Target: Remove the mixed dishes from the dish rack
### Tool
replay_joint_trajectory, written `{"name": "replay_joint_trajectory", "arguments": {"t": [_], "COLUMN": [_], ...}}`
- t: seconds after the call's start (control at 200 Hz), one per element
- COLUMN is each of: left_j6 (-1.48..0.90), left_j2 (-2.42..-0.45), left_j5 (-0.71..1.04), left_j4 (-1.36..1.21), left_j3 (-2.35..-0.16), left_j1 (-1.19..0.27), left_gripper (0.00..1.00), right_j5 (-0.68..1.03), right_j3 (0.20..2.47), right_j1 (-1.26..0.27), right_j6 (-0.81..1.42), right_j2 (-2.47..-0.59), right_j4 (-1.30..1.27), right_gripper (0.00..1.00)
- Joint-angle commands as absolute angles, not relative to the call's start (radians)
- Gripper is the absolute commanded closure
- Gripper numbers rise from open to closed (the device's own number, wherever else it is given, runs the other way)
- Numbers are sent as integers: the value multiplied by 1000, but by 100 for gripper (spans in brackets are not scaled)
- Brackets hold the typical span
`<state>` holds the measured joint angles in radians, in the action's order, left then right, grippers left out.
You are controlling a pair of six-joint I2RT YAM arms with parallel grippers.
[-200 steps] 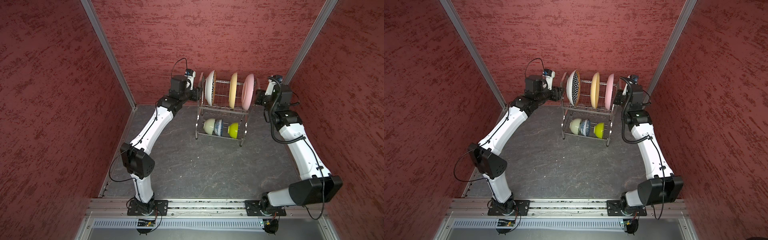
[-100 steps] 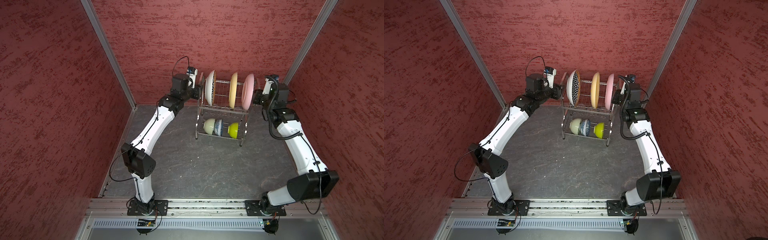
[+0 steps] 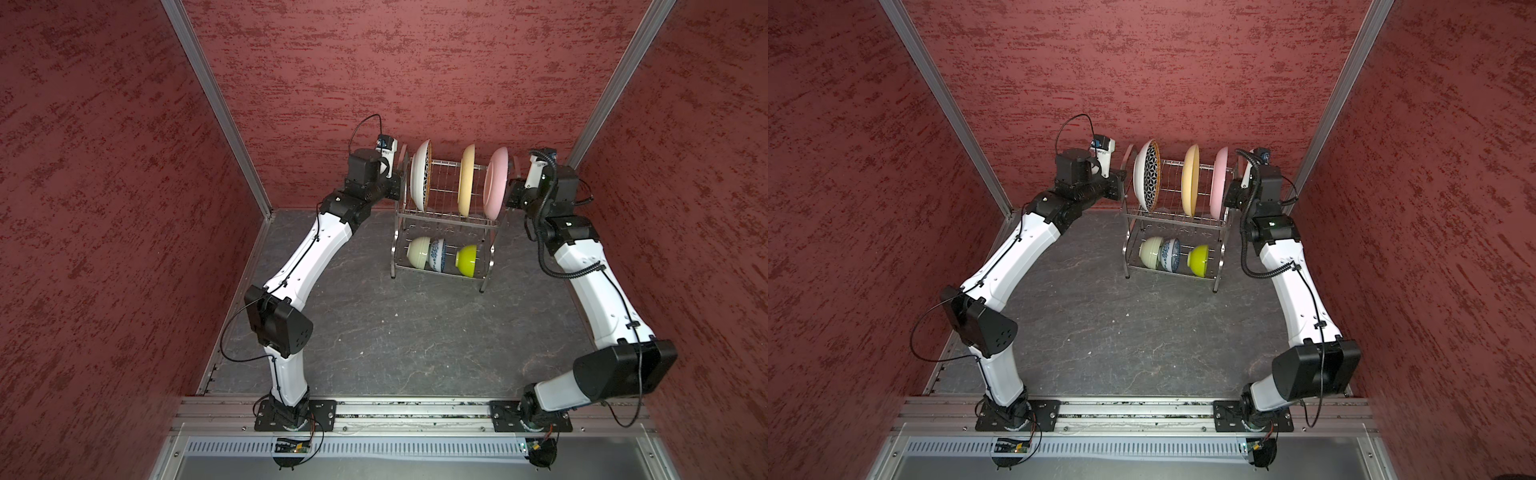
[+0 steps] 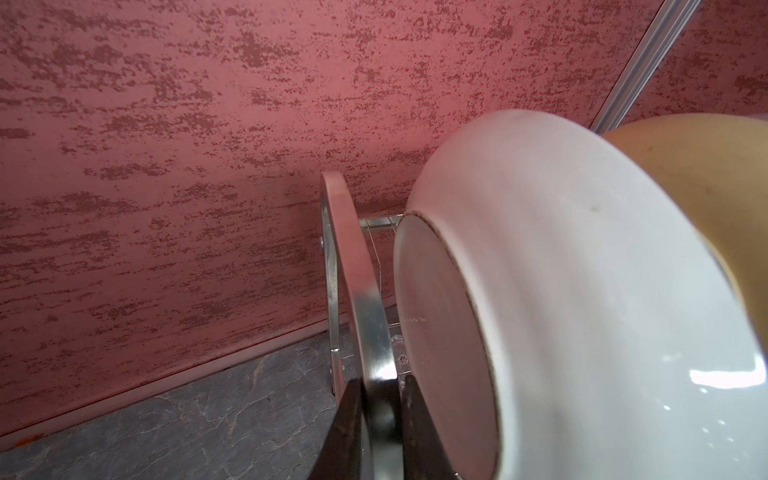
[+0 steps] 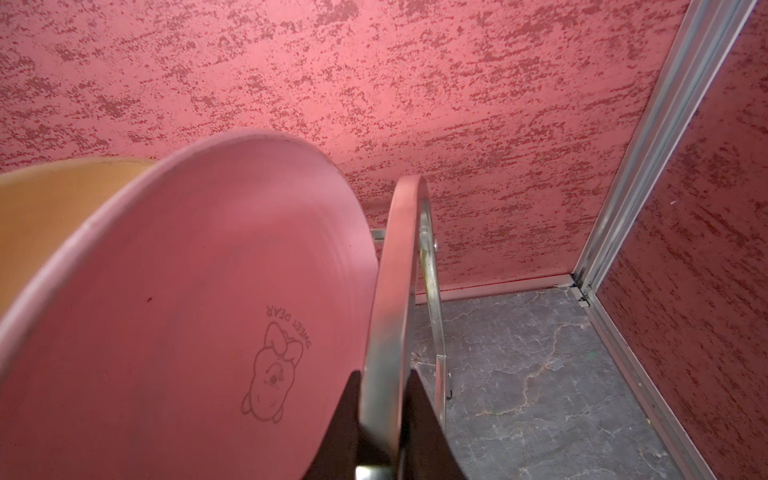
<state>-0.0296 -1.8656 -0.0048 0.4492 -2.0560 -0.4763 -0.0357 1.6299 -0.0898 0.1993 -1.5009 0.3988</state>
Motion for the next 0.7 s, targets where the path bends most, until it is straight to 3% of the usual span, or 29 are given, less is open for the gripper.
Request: {"name": "replay_joint_trajectory", "arguments": {"t": [0.0, 0.205, 0.691], "left_j6": [-18, -21, -8], "left_j2": [-1859, -1834, -1753], "left_j5": [1, 1, -37], "left_j4": [439, 435, 400], "left_j3": [-2066, -2049, -1963], "left_j1": [-483, -485, -483], "left_gripper": [87, 91, 92], "right_j5": [12, 26, 110], "right_j3": [1659, 1661, 1700], "right_j1": [-90, -90, -90], "right_j6": [239, 245, 290], "right_j2": [-1525, -1528, -1575], "right_j4": [425, 425, 433], "right_gripper": [97, 100, 100]}}
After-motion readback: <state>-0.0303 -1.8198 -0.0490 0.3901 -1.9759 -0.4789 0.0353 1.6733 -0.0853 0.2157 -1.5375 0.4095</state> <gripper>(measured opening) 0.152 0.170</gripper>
